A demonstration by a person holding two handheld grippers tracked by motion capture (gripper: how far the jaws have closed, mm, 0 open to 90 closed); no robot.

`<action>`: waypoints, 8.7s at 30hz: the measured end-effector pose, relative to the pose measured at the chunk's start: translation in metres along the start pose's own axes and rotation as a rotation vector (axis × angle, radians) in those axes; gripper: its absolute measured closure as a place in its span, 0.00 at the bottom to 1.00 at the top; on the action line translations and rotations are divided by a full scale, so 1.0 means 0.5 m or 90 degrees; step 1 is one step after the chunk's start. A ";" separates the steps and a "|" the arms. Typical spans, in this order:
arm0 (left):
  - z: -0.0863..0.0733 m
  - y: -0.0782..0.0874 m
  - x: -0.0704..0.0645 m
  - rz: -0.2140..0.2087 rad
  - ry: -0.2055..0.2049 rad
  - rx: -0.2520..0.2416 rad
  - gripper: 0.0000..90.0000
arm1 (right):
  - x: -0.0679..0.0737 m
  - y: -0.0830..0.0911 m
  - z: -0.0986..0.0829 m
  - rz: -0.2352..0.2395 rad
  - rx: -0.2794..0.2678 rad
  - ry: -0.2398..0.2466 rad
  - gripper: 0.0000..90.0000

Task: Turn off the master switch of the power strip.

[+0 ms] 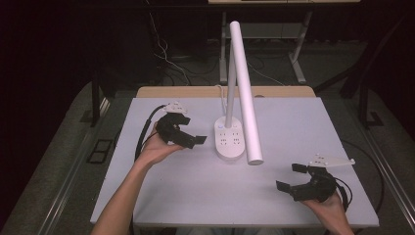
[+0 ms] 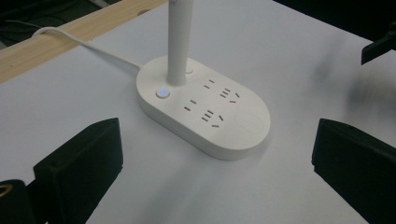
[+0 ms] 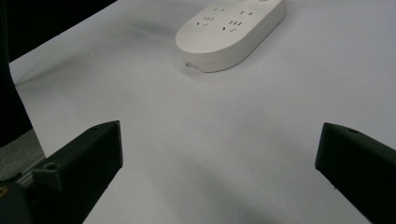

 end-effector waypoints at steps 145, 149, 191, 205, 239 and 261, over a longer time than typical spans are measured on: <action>0.001 -0.275 0.104 -0.007 0.126 0.051 1.00 | -0.014 0.002 -0.005 -0.004 0.008 0.000 0.00; -0.002 -0.278 0.099 -0.005 0.126 0.057 1.00 | -0.014 0.002 -0.005 -0.005 0.009 0.001 0.00; 0.002 -0.286 0.098 0.025 0.205 0.018 1.00 | -0.011 0.004 -0.008 -0.005 0.012 0.005 0.00; 0.023 -0.190 0.115 0.047 0.156 -0.023 1.00 | -0.015 0.000 -0.008 -0.010 0.013 0.004 0.00; -0.009 0.018 0.079 0.057 0.122 -0.070 0.70 | -0.016 -0.001 -0.006 -0.010 0.009 0.003 0.00; -0.068 0.091 0.018 0.044 0.112 -0.121 0.04 | -0.015 0.002 -0.006 -0.011 0.008 0.003 0.00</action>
Point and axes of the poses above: each handheld gripper's, and its own axes: y roughly backward along the jaws, z roughly out of its top, x roughly to its left, the point moved 4 cm from there along -y, roughly forward along the jaws, and after that the axes turned 2 degrees about -x, right-handed, at the moved point
